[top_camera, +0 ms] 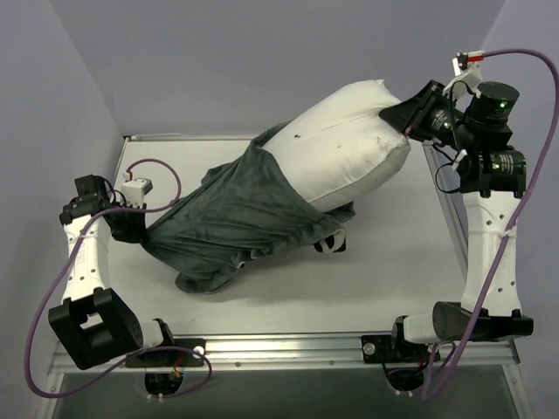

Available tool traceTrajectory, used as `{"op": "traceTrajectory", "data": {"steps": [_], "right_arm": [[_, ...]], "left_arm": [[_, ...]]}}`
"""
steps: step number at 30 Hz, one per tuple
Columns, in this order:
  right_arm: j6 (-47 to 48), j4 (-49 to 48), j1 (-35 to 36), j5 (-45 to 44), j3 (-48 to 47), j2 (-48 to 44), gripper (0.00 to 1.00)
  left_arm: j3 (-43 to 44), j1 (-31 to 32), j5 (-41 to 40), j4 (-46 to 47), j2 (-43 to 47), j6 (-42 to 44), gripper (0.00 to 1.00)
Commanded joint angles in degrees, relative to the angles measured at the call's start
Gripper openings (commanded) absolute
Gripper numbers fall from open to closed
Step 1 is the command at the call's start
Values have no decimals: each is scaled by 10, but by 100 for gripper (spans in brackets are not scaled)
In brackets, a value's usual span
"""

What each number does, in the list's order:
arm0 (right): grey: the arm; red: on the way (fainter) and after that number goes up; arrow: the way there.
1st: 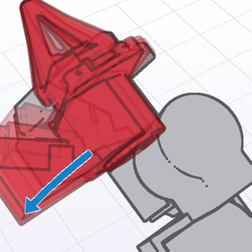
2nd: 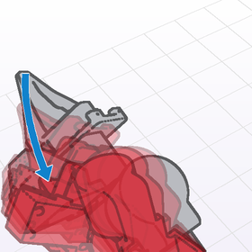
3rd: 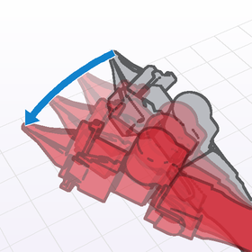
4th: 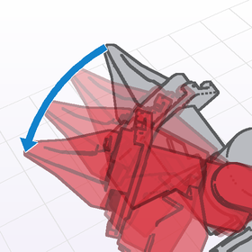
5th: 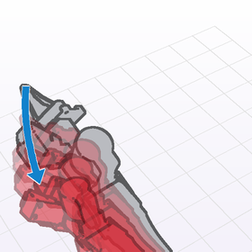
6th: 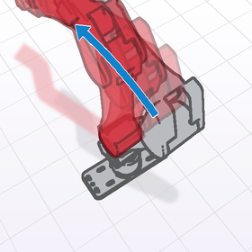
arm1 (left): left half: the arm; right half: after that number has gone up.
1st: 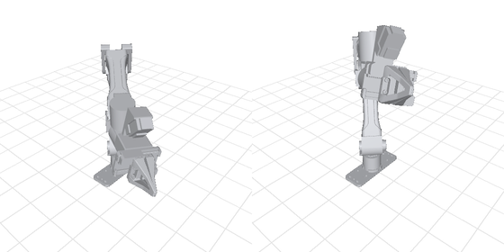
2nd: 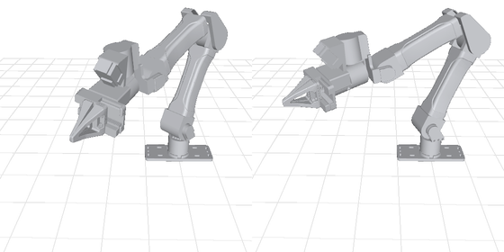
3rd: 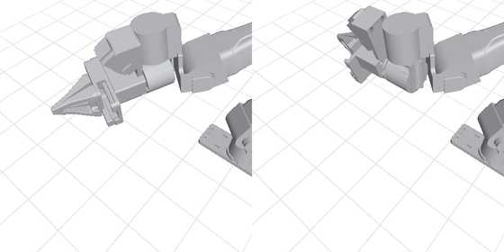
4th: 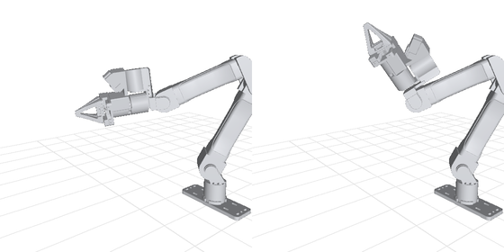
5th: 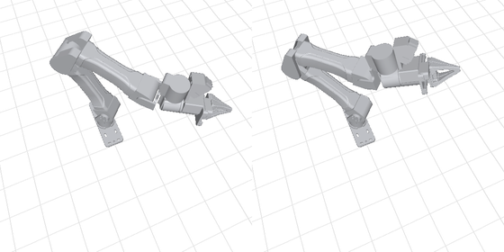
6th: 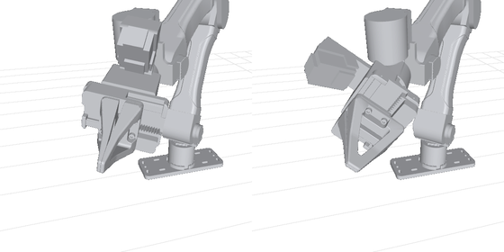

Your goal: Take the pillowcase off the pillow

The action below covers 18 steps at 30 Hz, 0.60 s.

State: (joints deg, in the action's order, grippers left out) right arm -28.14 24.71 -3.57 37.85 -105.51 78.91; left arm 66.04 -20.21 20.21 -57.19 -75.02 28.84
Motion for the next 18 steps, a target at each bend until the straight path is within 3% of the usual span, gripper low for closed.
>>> {"op": "traceTrajectory", "data": {"steps": [1,6,12,14,15,17,18], "right_arm": [[-17,-131,-32,-69,-103,-24,0],[40,-61,-55,-159,-253,9,0],[48,-41,-66,-234,-271,17,0],[38,-52,-65,-166,-220,24,0],[28,-58,-63,-133,-183,24,0],[15,-63,-15,-100,-54,17,0],[26,-63,20,-116,-11,6,9]], "left_arm": [[-14,-38,-184,87,-6,55,2],[-46,-39,-269,145,-16,79,2],[-50,-43,-309,181,-1,104,2],[-34,-45,-283,162,3,104,2],[-25,-45,-232,134,10,98,2],[4,-40,-173,93,36,79,2],[12,-37,-139,86,51,70,2]]}}
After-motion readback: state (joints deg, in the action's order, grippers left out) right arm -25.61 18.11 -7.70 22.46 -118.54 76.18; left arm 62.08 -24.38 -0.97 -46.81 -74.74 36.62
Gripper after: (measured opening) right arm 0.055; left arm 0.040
